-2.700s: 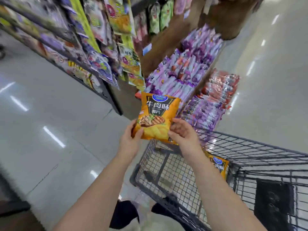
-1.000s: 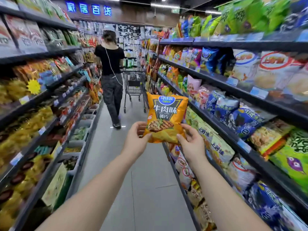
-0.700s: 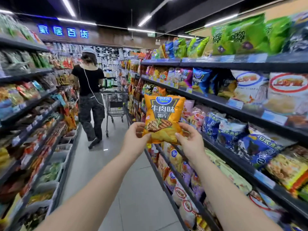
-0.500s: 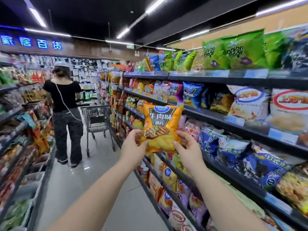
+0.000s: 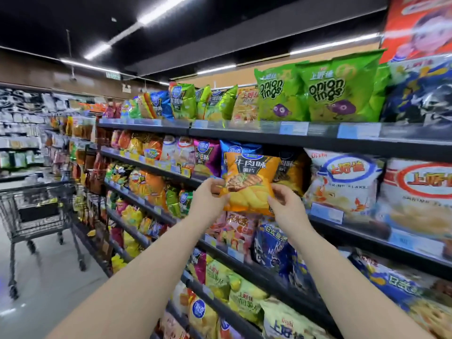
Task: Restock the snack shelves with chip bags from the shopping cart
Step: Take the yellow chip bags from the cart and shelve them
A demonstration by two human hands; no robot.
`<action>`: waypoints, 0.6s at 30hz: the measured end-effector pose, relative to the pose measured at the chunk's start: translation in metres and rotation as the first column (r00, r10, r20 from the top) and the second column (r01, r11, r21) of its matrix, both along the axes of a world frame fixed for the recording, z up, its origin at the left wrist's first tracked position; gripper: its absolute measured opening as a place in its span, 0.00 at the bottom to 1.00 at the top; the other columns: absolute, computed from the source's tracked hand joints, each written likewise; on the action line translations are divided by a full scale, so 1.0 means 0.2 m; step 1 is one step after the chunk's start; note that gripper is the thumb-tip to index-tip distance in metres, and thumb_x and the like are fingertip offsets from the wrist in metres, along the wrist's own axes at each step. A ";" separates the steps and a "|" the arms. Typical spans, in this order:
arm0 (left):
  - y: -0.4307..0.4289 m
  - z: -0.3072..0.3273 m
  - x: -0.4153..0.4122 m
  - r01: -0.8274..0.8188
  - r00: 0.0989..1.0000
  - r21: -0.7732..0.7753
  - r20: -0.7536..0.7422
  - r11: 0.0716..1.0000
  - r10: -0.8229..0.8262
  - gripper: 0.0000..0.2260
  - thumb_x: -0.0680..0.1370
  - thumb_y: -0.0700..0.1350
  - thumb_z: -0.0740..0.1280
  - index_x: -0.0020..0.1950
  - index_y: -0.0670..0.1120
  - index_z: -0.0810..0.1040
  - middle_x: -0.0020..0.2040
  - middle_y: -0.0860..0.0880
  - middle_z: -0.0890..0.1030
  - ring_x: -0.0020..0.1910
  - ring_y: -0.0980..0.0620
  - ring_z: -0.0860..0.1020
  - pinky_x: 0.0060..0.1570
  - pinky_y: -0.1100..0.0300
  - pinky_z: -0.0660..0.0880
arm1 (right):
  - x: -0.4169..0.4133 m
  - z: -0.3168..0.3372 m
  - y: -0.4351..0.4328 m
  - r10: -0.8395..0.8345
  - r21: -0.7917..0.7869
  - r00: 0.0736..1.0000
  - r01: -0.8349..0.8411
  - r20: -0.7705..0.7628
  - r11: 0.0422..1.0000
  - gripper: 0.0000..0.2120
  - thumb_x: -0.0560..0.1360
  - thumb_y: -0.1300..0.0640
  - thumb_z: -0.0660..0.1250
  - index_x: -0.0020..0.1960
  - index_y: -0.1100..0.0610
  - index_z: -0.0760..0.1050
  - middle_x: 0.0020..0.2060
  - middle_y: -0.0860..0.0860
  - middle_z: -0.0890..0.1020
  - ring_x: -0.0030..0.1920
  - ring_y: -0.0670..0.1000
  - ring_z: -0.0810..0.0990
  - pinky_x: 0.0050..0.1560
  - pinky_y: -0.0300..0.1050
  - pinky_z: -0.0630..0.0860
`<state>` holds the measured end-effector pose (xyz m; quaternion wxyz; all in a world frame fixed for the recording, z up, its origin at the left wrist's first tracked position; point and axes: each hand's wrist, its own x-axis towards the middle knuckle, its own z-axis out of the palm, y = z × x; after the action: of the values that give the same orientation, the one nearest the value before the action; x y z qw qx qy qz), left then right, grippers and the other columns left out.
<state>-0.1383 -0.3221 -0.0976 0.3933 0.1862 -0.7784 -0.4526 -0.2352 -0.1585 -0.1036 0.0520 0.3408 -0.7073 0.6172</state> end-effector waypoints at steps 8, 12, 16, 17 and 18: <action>-0.19 0.03 -0.64 0.244 0.970 -0.002 -0.011 0.970 -0.244 0.15 0.71 0.35 0.75 0.50 0.50 0.75 0.43 0.51 0.77 0.42 0.51 0.78 0.44 0.63 0.78 | -0.46 0.07 -0.10 -0.296 0.066 0.954 0.299 -0.050 0.952 0.15 0.78 0.61 0.65 0.64 0.52 0.74 0.58 0.48 0.78 0.56 0.50 0.76 0.52 0.42 0.70; -0.23 -0.03 -0.82 0.340 0.940 -0.006 -0.044 0.941 -0.340 0.19 0.68 0.35 0.77 0.47 0.53 0.73 0.46 0.48 0.77 0.37 0.56 0.75 0.38 0.67 0.76 | -0.54 0.05 -0.12 -0.417 0.076 0.907 0.420 -0.054 0.904 0.15 0.77 0.62 0.66 0.63 0.51 0.75 0.58 0.48 0.78 0.58 0.50 0.76 0.54 0.44 0.72; -0.26 -0.09 -0.91 0.460 0.884 -0.012 -0.083 0.888 -0.460 0.19 0.68 0.37 0.77 0.48 0.55 0.74 0.44 0.50 0.75 0.35 0.57 0.73 0.43 0.57 0.79 | -0.52 0.05 -0.09 -0.508 0.106 0.854 0.519 -0.114 0.848 0.13 0.77 0.61 0.66 0.60 0.51 0.75 0.52 0.47 0.79 0.53 0.48 0.76 0.48 0.41 0.69; -0.26 -0.10 -0.93 0.489 0.868 -0.024 -0.086 0.872 -0.489 0.19 0.69 0.38 0.78 0.49 0.55 0.74 0.44 0.51 0.75 0.35 0.57 0.72 0.43 0.56 0.79 | -0.51 0.05 -0.09 -0.531 0.111 0.839 0.542 -0.119 0.833 0.13 0.77 0.60 0.67 0.60 0.50 0.75 0.52 0.47 0.79 0.53 0.48 0.77 0.48 0.43 0.70; -0.27 -0.11 -0.94 0.513 0.853 -0.041 -0.088 0.857 -0.514 0.18 0.69 0.39 0.78 0.49 0.56 0.74 0.44 0.51 0.76 0.35 0.57 0.72 0.44 0.56 0.79 | -0.50 0.05 -0.08 -0.551 0.117 0.826 0.562 -0.117 0.819 0.14 0.77 0.59 0.67 0.61 0.50 0.75 0.52 0.47 0.80 0.53 0.48 0.77 0.50 0.44 0.72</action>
<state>-0.3271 -0.3757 -0.1190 0.2965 -0.0533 -0.7838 -0.5430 -0.3352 -0.1745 -0.0934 0.2326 0.1460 -0.8166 0.5078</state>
